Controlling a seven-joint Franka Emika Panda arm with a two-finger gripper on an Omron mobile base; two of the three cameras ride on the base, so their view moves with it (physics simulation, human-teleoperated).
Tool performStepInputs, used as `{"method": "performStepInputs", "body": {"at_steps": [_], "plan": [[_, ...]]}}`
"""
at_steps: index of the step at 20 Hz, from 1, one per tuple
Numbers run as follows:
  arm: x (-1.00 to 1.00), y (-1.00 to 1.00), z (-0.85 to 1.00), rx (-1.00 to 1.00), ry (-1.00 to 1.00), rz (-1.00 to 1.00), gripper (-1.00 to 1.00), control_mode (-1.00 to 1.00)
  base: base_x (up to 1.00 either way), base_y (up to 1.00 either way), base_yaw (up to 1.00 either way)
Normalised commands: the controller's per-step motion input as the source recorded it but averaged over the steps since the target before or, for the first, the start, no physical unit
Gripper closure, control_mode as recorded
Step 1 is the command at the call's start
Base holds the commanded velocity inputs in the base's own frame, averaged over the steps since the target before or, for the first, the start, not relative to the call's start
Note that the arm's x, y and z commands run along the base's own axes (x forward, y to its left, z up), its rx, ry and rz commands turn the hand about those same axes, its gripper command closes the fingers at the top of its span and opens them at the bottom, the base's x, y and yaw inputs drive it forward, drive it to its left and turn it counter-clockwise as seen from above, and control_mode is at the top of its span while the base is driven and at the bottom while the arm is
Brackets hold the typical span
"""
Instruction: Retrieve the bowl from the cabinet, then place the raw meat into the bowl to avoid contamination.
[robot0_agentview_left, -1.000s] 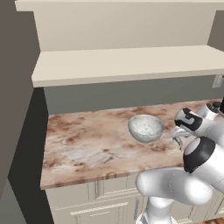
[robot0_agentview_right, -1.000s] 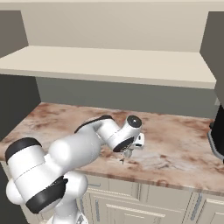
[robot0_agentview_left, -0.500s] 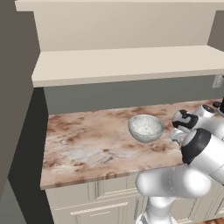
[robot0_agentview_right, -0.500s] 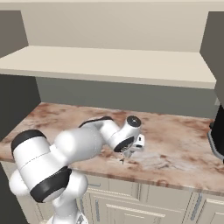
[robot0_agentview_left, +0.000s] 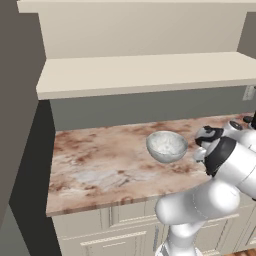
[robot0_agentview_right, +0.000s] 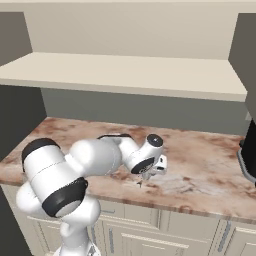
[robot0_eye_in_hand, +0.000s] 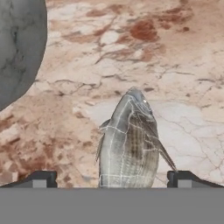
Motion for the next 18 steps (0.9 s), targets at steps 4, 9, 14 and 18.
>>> {"method": "performStepInputs", "body": {"at_steps": [4, 9, 14, 18], "plan": [[0.12, 0.0, -0.2, -0.03, -0.01, 0.0, -1.0, -1.0, 0.0, 0.0, 0.0], [0.12, 0.0, -0.29, -0.05, -0.05, 0.0, -1.0, -1.0, 0.0, 0.0, 0.0], [0.01, -0.01, -0.28, -0.05, -0.02, 0.0, -1.0, -1.0, 0.0, 0.0, 0.0], [0.0, 0.0, -0.06, -0.01, 0.0, 0.0, 1.0, -1.0, 0.0, 0.0, 0.0]]}}
